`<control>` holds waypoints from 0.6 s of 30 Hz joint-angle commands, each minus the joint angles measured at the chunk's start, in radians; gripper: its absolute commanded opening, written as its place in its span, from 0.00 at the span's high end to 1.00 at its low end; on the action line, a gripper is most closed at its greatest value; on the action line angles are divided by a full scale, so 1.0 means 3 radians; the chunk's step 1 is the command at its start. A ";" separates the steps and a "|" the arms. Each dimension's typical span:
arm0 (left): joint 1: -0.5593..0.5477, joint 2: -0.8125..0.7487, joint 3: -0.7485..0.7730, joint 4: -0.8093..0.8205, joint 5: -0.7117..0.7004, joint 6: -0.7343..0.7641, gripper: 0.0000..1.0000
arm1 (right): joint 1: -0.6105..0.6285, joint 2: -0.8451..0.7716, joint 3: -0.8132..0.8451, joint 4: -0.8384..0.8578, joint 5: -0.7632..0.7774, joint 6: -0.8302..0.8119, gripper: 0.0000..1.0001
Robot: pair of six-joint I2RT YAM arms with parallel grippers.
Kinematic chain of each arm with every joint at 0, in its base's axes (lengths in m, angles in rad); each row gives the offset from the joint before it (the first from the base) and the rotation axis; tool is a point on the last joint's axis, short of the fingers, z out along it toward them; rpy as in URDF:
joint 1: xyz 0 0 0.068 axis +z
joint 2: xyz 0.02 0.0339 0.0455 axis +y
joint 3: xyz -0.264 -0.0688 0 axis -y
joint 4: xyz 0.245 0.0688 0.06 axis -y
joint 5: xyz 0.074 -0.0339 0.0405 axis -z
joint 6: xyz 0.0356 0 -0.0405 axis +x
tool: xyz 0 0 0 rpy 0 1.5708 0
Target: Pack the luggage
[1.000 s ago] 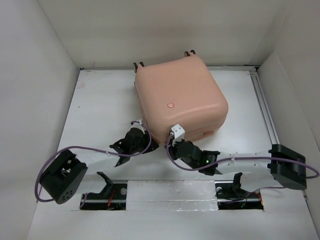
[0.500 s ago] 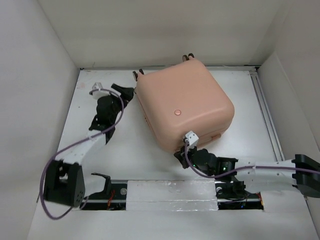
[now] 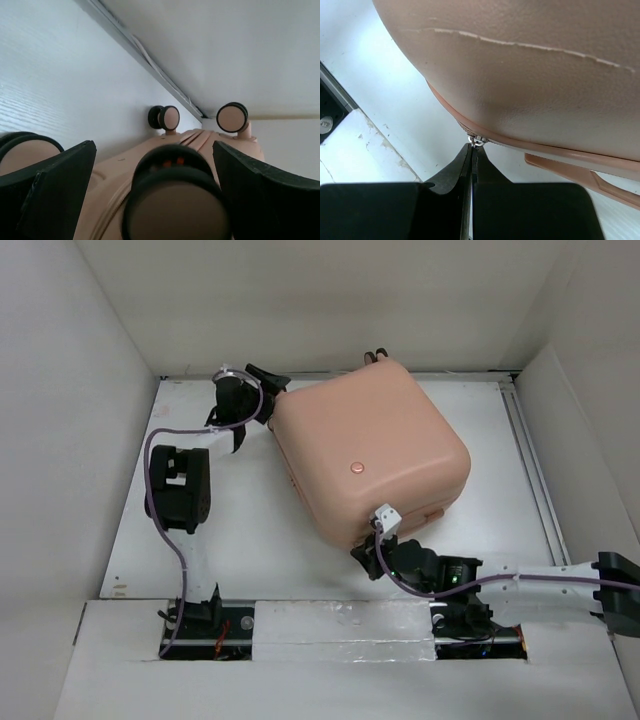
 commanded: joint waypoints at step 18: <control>0.0140 -0.0046 -0.0728 0.2272 0.0330 -0.1096 1.00 | -0.0490 -0.0439 0.0016 0.0133 -0.0752 0.0021 1.00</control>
